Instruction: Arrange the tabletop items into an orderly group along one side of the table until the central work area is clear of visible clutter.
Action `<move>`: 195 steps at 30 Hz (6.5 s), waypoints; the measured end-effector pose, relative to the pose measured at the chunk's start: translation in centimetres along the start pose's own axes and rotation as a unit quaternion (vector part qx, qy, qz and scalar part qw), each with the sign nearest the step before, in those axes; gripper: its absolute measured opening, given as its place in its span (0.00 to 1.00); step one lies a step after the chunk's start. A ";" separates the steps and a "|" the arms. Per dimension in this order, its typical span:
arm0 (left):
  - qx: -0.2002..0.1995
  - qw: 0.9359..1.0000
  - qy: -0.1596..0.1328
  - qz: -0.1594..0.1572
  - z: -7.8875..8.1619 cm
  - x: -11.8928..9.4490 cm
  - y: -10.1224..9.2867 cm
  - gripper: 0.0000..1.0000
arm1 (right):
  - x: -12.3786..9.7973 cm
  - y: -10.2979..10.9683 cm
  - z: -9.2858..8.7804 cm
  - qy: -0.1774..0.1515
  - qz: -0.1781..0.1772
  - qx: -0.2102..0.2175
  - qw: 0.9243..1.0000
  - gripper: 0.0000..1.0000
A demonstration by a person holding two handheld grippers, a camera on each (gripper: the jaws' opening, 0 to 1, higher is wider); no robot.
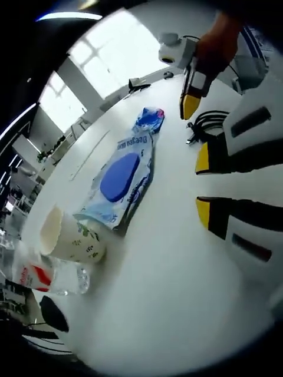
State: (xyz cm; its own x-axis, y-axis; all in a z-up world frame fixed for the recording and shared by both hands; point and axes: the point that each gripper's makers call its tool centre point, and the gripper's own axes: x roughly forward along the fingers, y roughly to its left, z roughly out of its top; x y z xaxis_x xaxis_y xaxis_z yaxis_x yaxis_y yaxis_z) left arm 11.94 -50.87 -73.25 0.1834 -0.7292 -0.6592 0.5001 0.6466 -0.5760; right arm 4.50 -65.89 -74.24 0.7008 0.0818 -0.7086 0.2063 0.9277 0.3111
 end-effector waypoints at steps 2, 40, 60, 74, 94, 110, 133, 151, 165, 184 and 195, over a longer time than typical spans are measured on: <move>0.013 1.000 0.006 -0.006 -0.4 0.2 -0.6 0.12 | -0.1 -0.3 0.0 -0.001 0.000 0.000 1.000 0.18; 0.084 0.990 0.090 -0.063 -6.5 3.2 -6.0 0.13 | -2.0 1.2 -5.0 0.032 0.001 0.005 0.999 0.15; 0.075 0.989 0.105 -0.070 -6.1 4.5 -6.3 0.05 | -2.1 0.3 -4.0 0.025 0.004 0.000 1.000 0.05; 0.065 0.991 0.088 -0.080 -3.4 6.3 -8.1 0.05 | -2.4 -1.3 -1.3 0.008 -0.006 -0.002 1.000 0.05; 0.043 0.993 0.083 -0.072 -2.8 7.6 -9.0 0.05 | -1.2 -3.5 0.0 0.011 -0.008 0.004 1.000 0.05; 0.032 0.994 0.086 -0.061 -2.9 8.0 -8.6 0.05 | -0.1 -4.0 -0.1 0.016 -0.011 0.015 1.000 0.06; 0.054 0.993 0.089 -0.060 -2.0 7.9 -8.2 0.12 | -0.6 -3.6 0.4 0.021 -0.019 0.004 1.000 0.12; 0.087 0.992 0.057 -0.071 0.6 5.9 -7.3 0.13 | -2.1 -3.8 1.0 0.011 -0.021 -0.011 1.000 0.15; 0.161 0.985 0.011 -0.060 3.2 -0.1 -5.0 0.19 | -3.9 -4.3 2.6 -0.009 -0.018 -0.044 0.999 0.21; 0.206 0.977 -0.052 -0.024 8.6 -7.5 1.8 0.32 | -6.9 -3.5 4.2 -0.039 0.012 -0.083 0.996 0.42; 0.212 0.974 -0.080 -0.011 9.2 -11.7 3.9 0.44 | -9.1 -2.0 3.2 -0.034 0.040 -0.101 0.994 0.58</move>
State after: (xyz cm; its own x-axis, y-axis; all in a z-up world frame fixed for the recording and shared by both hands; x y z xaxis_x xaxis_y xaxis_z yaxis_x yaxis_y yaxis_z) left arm 19.49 -41.89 -63.32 0.2817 -0.7896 -0.5450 0.8033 0.5048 -0.3160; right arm -0.06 -69.64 -66.39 0.7552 0.1400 -0.6403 0.0116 0.9739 0.2267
